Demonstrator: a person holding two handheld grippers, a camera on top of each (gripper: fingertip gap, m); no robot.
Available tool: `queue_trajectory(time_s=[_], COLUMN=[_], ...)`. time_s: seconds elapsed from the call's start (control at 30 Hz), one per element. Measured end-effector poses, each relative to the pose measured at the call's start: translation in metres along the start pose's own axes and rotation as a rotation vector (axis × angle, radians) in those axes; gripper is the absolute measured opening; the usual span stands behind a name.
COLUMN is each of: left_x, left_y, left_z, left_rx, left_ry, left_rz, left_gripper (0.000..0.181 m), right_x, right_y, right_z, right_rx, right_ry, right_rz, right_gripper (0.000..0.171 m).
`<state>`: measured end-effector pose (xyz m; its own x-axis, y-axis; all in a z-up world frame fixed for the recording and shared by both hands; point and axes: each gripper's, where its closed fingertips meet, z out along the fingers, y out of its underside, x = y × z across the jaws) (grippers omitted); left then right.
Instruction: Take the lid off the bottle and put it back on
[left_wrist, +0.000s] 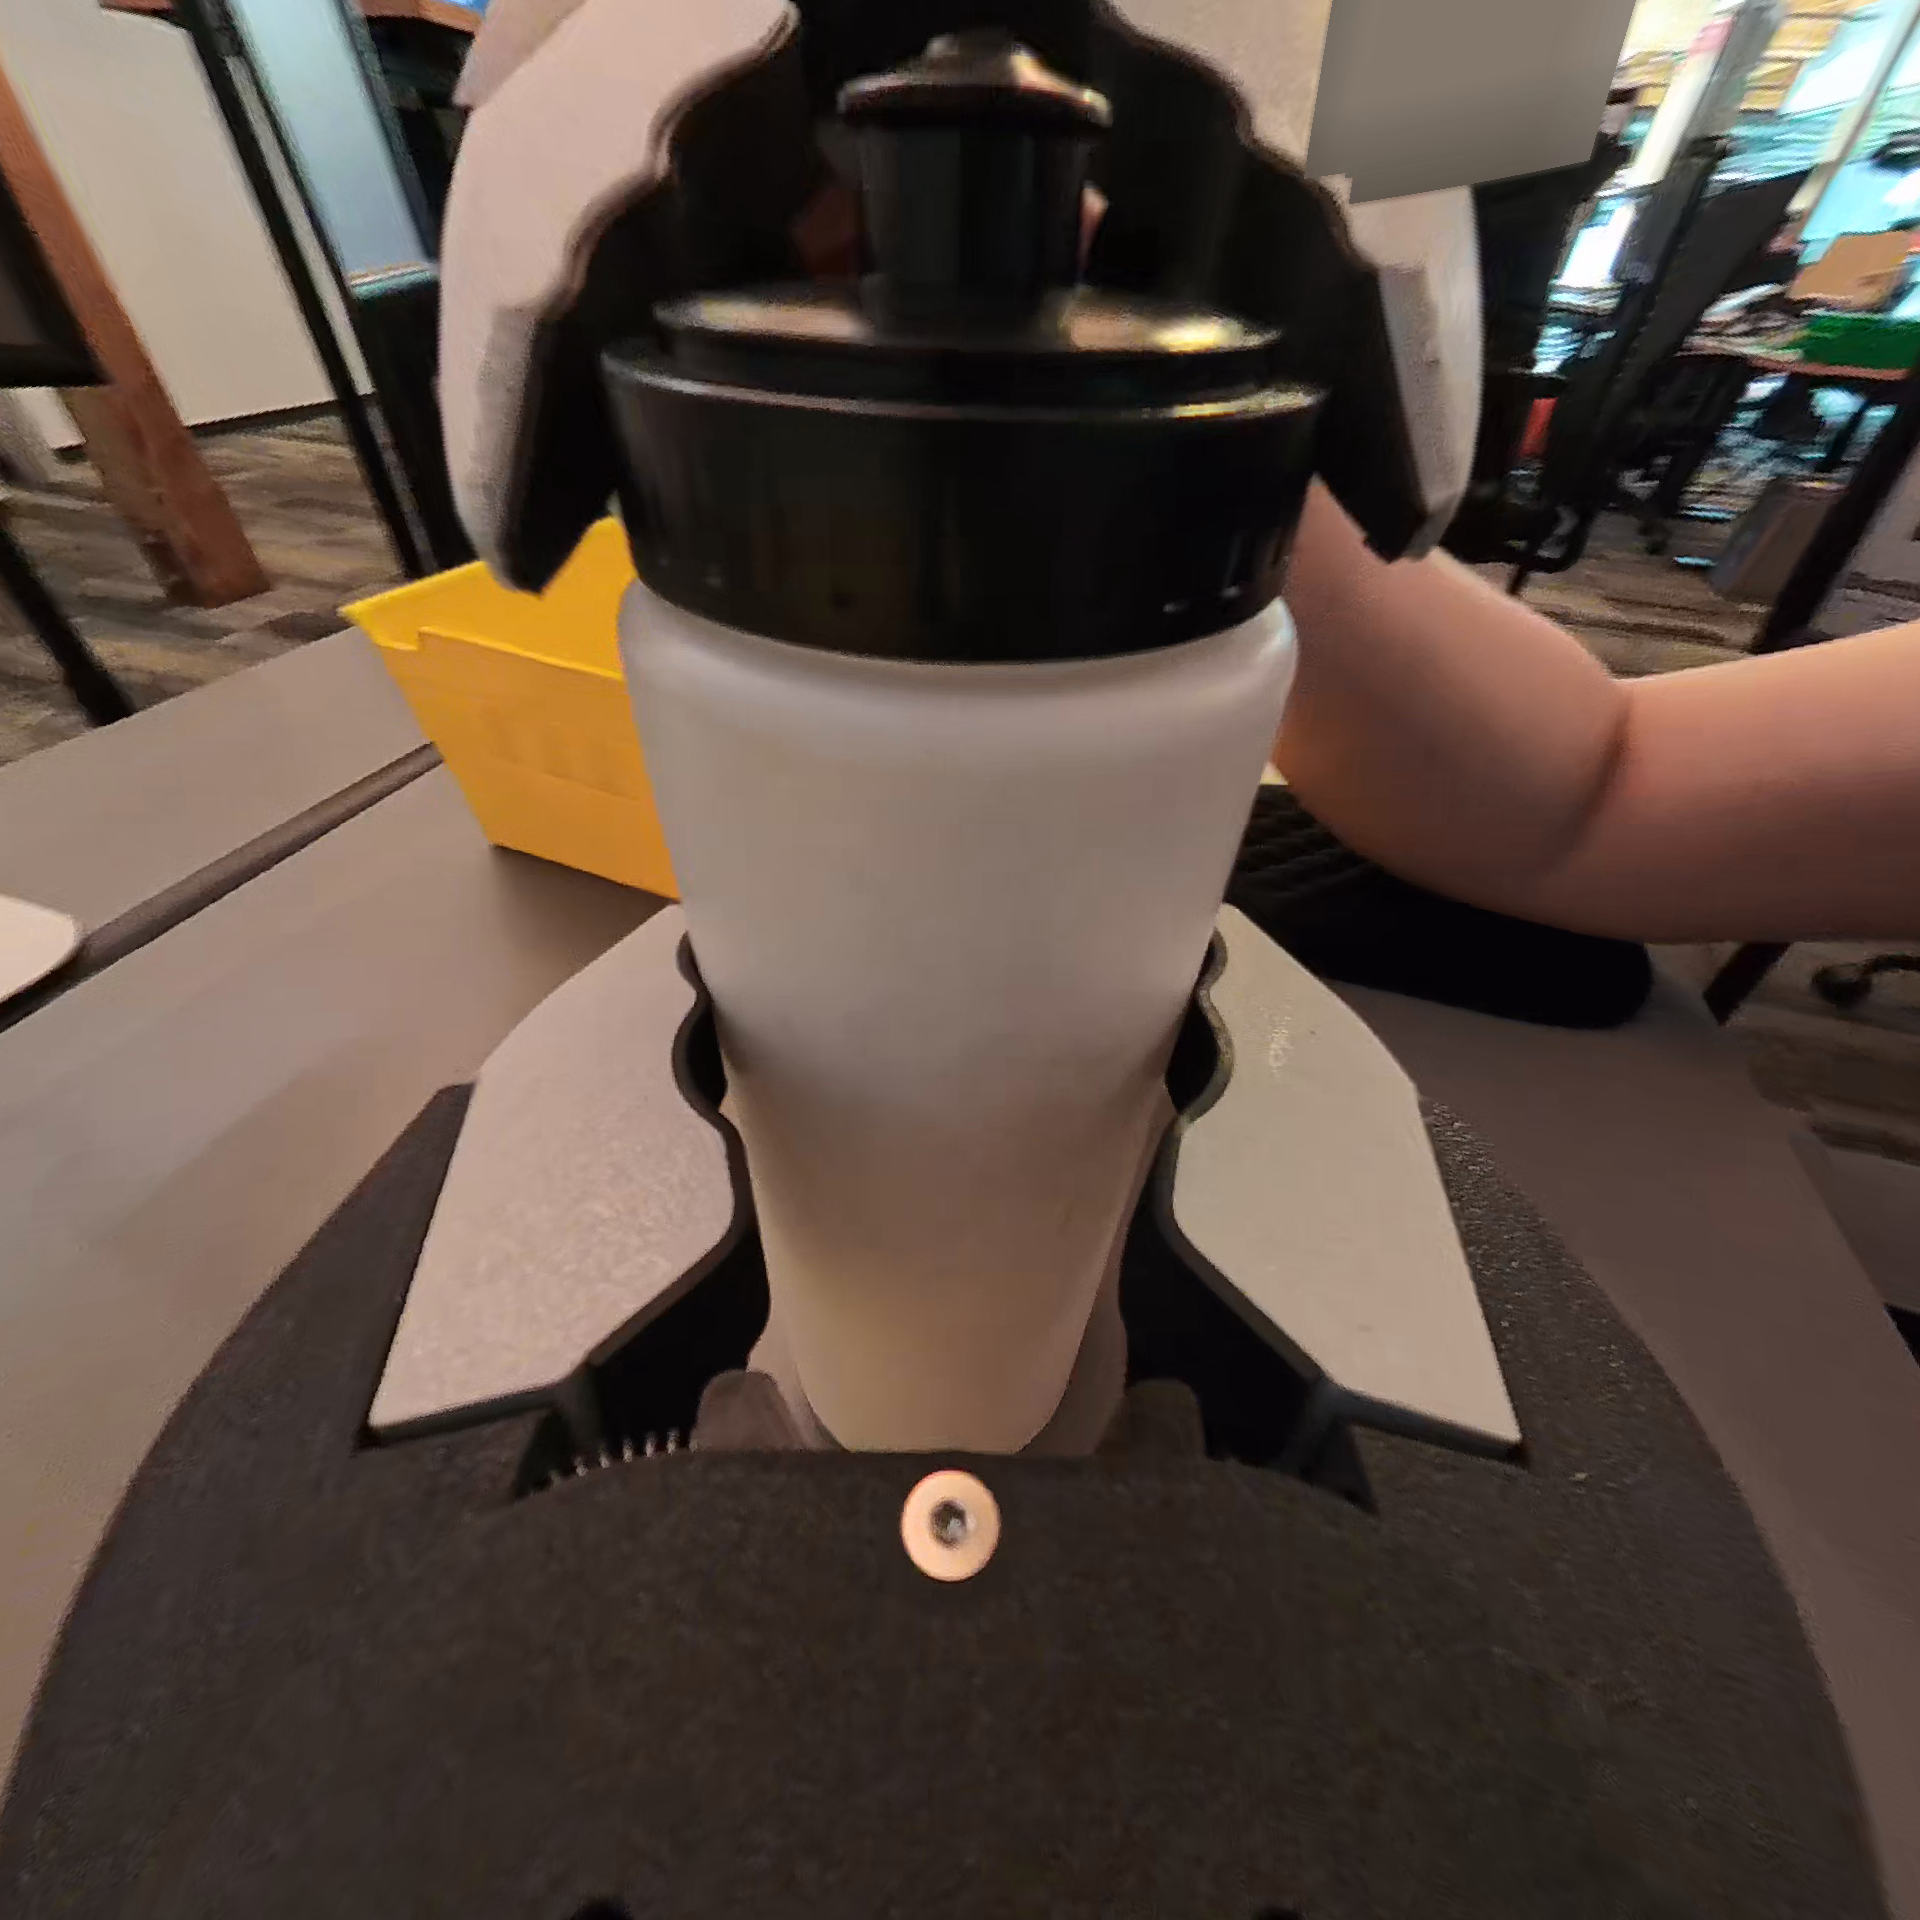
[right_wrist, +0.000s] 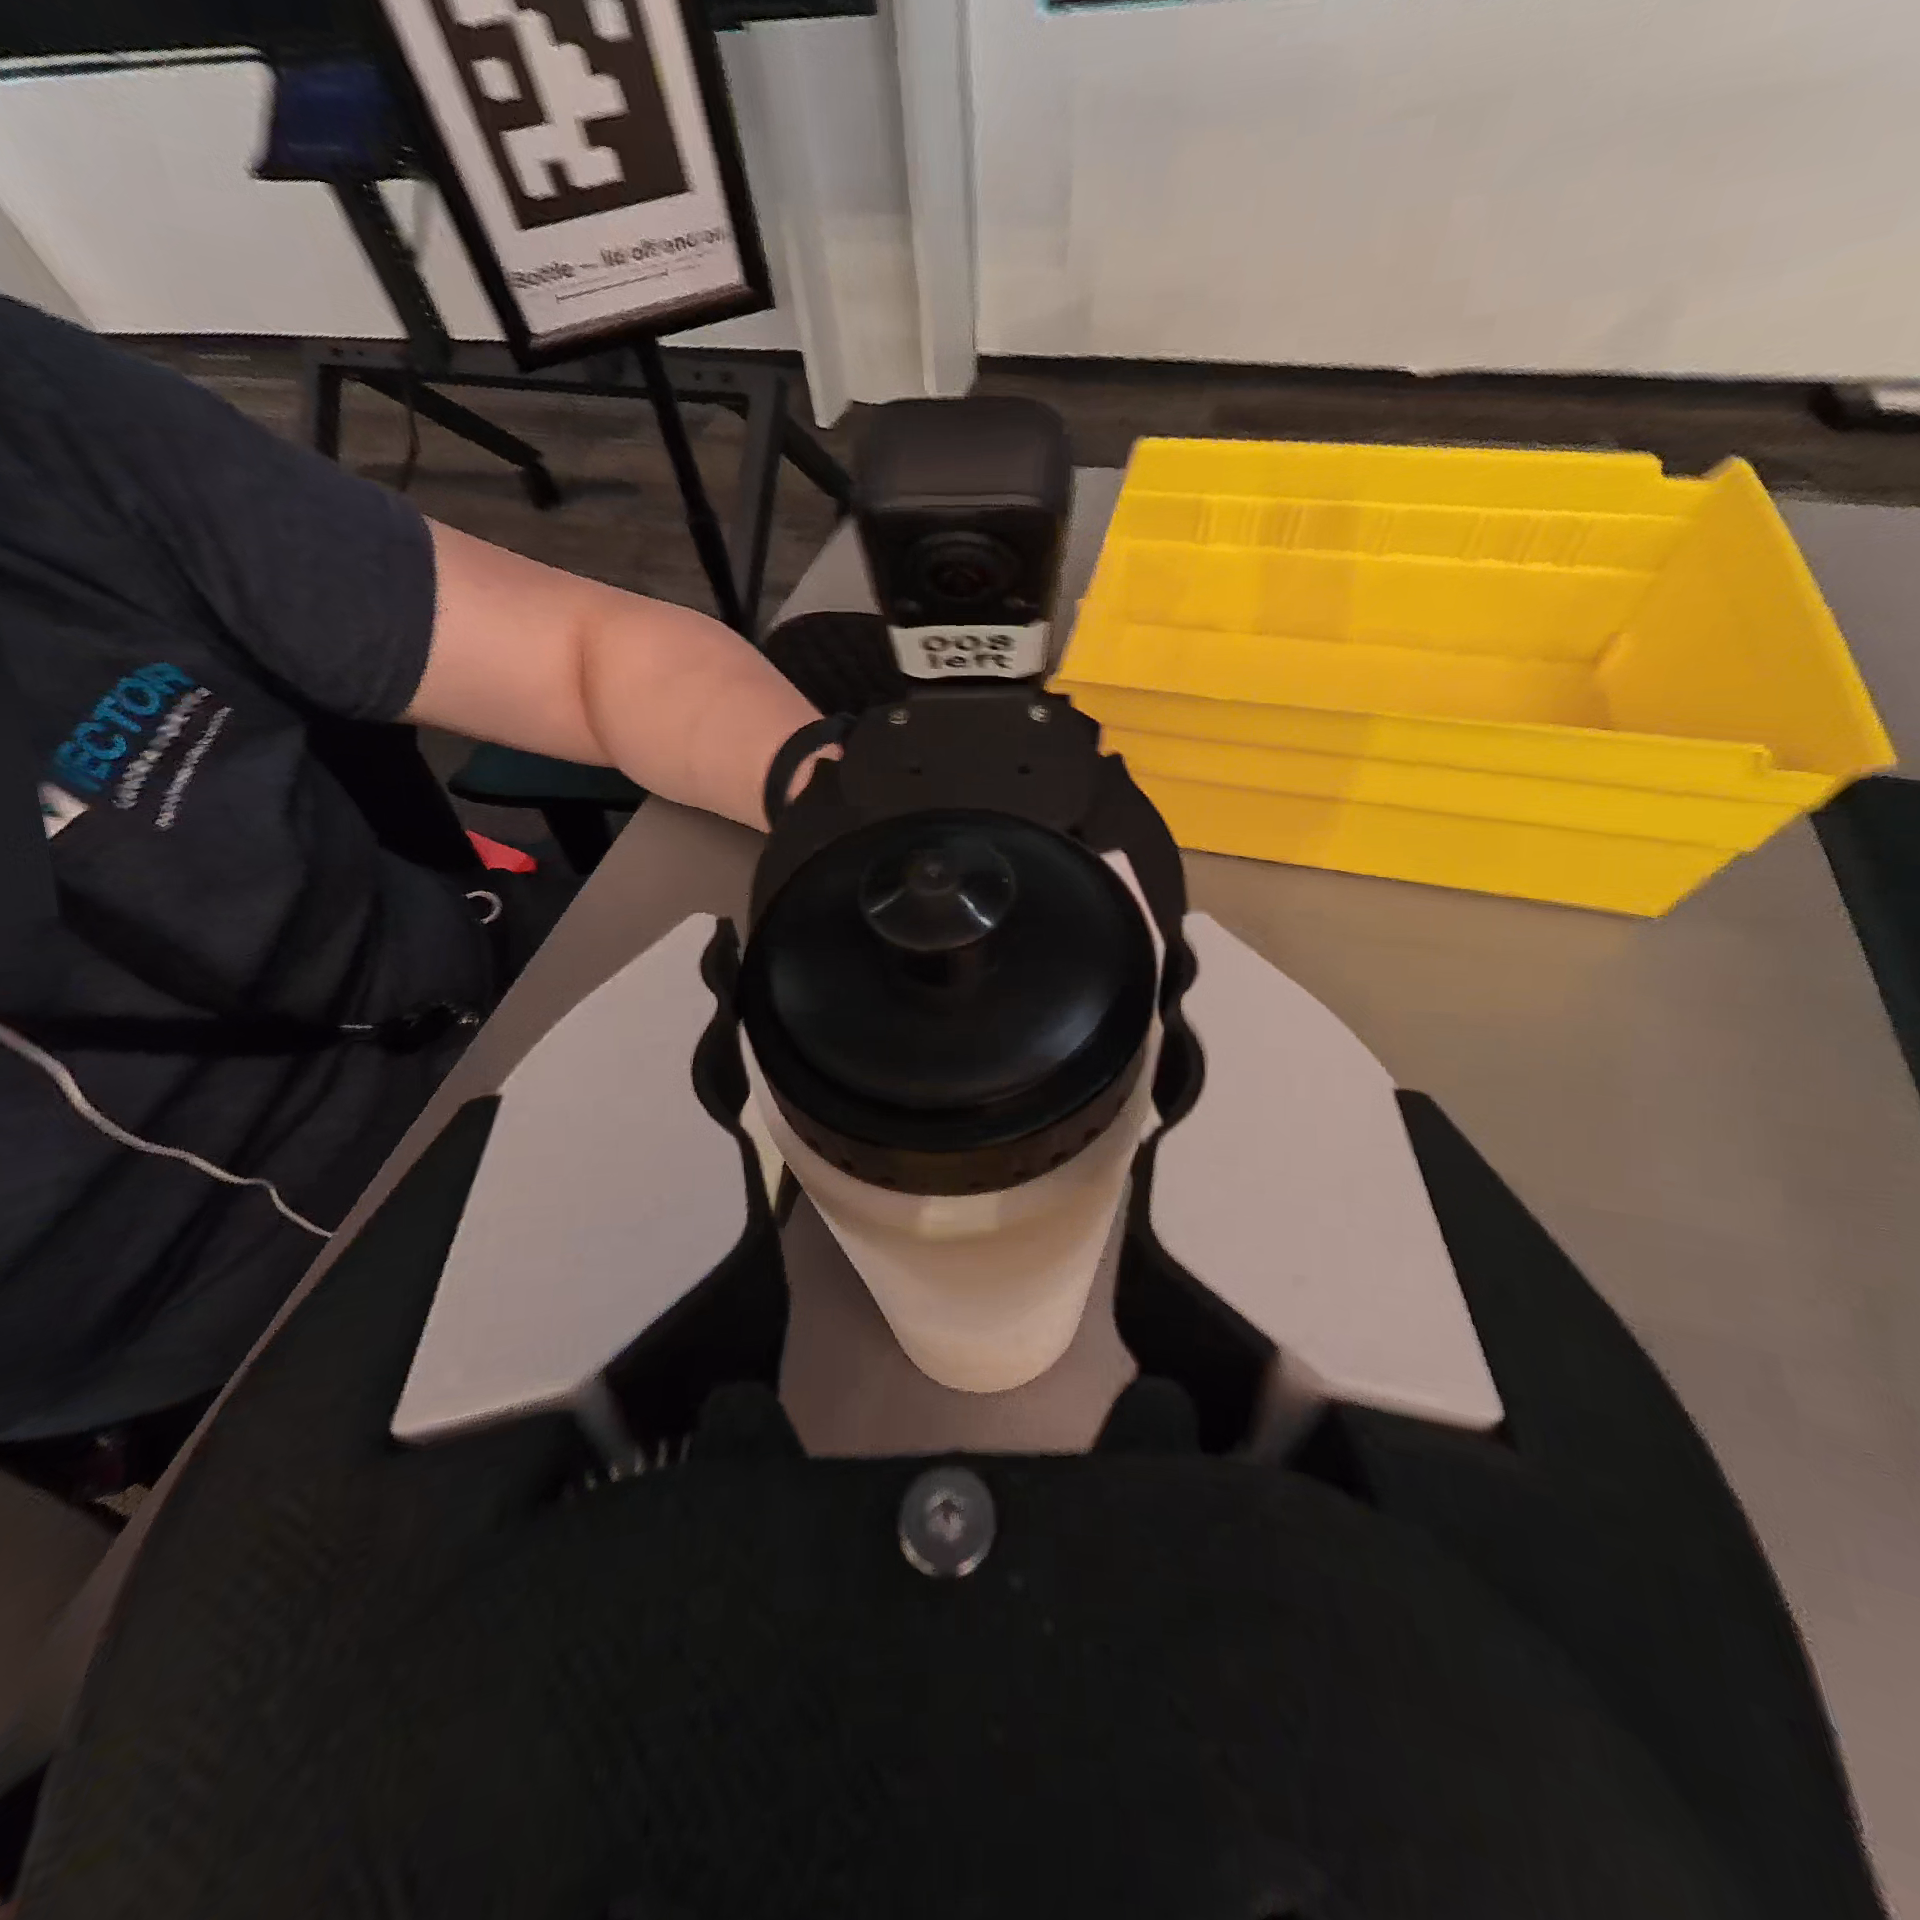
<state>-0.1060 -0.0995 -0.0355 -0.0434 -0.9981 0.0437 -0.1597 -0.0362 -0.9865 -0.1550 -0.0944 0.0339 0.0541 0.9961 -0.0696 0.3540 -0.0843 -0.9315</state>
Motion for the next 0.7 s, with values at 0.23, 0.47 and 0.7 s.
queue_trajectory(time_s=[0.23, 0.47, 0.7], left_x=[-0.022, -0.013, 0.041], left_y=[0.001, 0.001, 0.003], left_z=[-0.007, -0.005, 0.004], left_rx=[-0.007, -0.009, -0.021], left_ry=[-0.217, -0.171, 0.153], left_rz=[-0.023, -0.018, 0.034], left_gripper=[0.086, 0.086, 0.086], right_x=[0.020, 0.020, -0.031], right_y=[-0.012, 0.004, 0.009], right_z=[-0.010, -0.002, -0.006], right_rx=[-0.123, -0.337, -0.329], right_ry=[0.348, 0.525, 0.146], right_rz=[0.074, 0.075, -0.150], right_gripper=[0.080, 0.075, 0.075])
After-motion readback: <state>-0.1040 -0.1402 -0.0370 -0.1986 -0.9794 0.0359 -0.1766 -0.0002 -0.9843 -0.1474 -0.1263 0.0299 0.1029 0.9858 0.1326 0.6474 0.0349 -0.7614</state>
